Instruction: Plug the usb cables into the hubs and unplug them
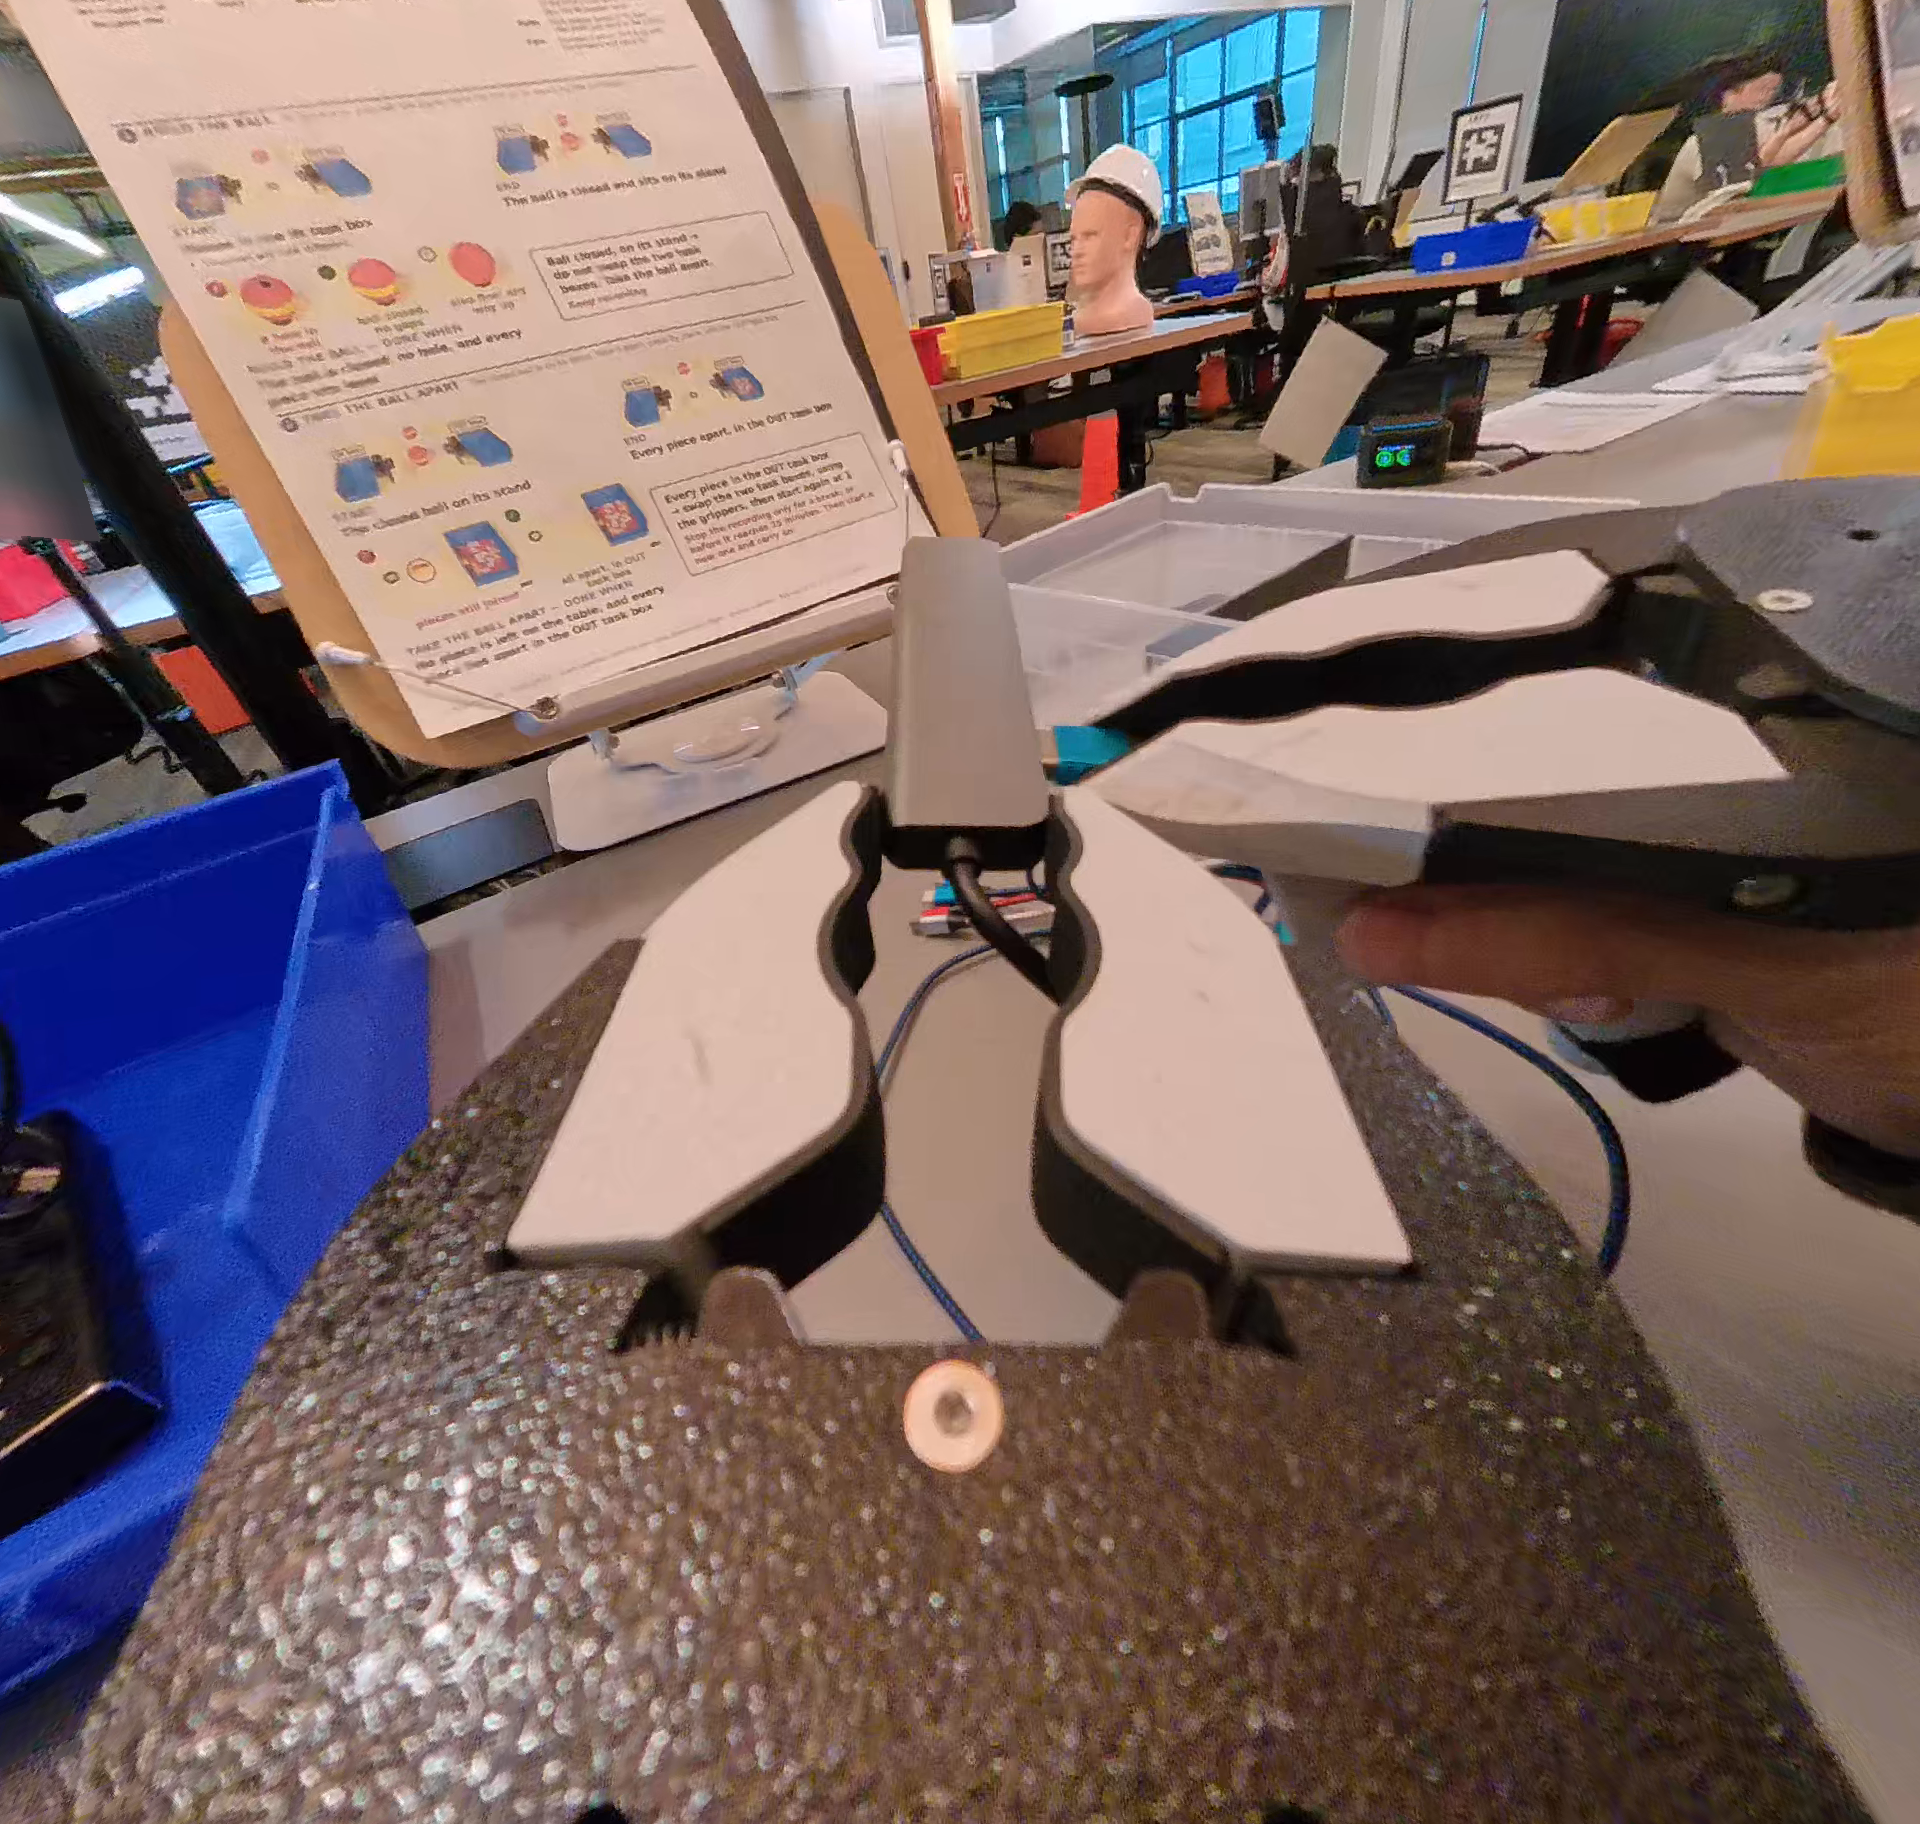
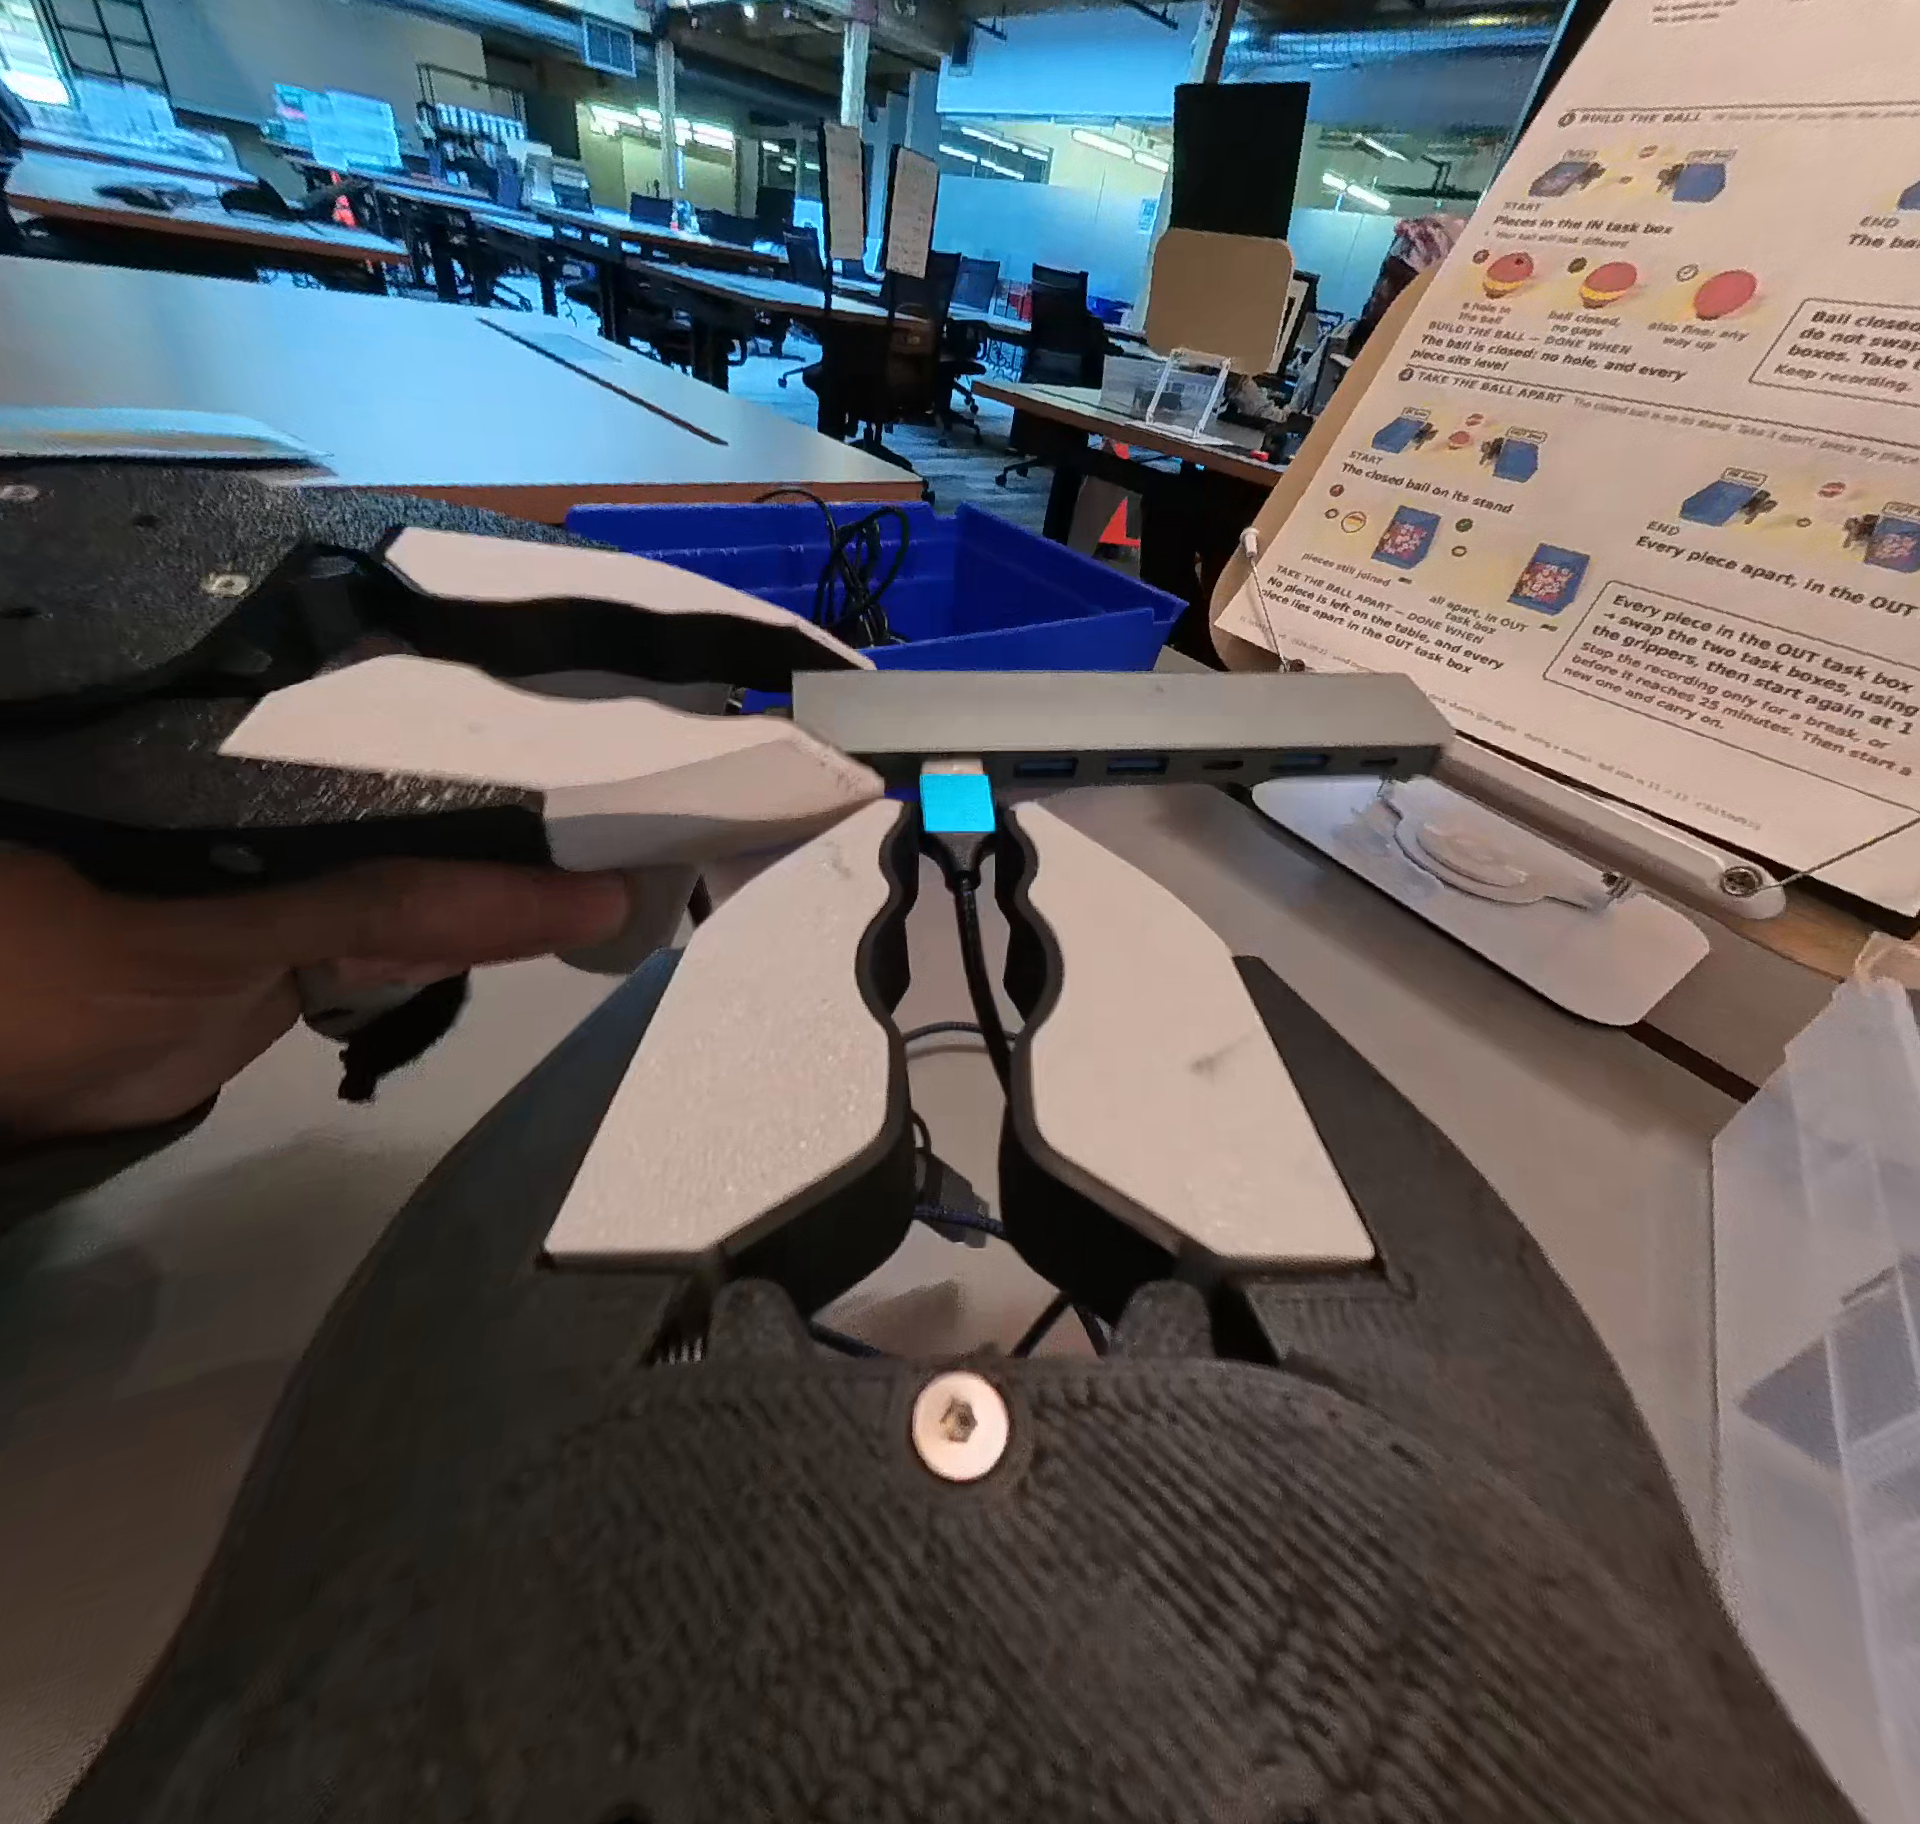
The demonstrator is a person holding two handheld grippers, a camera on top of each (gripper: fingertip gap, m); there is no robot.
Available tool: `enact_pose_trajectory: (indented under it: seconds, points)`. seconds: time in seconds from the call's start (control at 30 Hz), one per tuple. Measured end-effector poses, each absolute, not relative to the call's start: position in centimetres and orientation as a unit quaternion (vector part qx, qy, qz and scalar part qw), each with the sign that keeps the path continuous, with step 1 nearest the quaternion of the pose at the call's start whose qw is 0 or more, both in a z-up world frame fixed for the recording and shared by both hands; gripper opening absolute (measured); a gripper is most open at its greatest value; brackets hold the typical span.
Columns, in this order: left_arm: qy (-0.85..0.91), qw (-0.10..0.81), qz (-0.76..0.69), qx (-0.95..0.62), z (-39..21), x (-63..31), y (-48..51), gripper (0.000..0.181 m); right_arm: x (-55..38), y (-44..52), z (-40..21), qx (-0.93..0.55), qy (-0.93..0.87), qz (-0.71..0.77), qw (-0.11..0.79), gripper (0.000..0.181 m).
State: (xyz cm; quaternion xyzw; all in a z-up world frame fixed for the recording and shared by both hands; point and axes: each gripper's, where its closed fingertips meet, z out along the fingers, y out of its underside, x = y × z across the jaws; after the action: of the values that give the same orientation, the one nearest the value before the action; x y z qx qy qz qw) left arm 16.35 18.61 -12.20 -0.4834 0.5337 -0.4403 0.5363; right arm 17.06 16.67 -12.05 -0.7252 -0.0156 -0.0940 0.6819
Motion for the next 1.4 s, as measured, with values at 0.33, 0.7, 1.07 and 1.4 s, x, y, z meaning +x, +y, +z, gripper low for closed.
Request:
enact_pose_trajectory:
  seconds: [0.33,0.7,1.07,1.4]
  points:
    - [0.445,0.589,-0.433,-0.518,-7.6,11.7,27.4,0.029,23.2,12.2,-15.3,-0.795,0.103,-0.102,0.588,0.013]
    - [0.472,0.553,-0.448,-0.52,-8.8,12.0,27.6,0.029,27.0,12.6,-23.0,-0.936,0.012,-0.18,0.303,0.056]
    - [0.47,0.534,-0.46,-0.532,-9.8,11.9,28.8,0.029,28.4,11.3,-24.7,-0.996,-0.005,-0.034,0.088,0.07]
    - [0.471,0.526,-0.465,-0.534,-10.3,11.9,29.2,0.029,30.3,10.7,-28.7,-0.997,-0.008,0.006,-0.081,0.057]
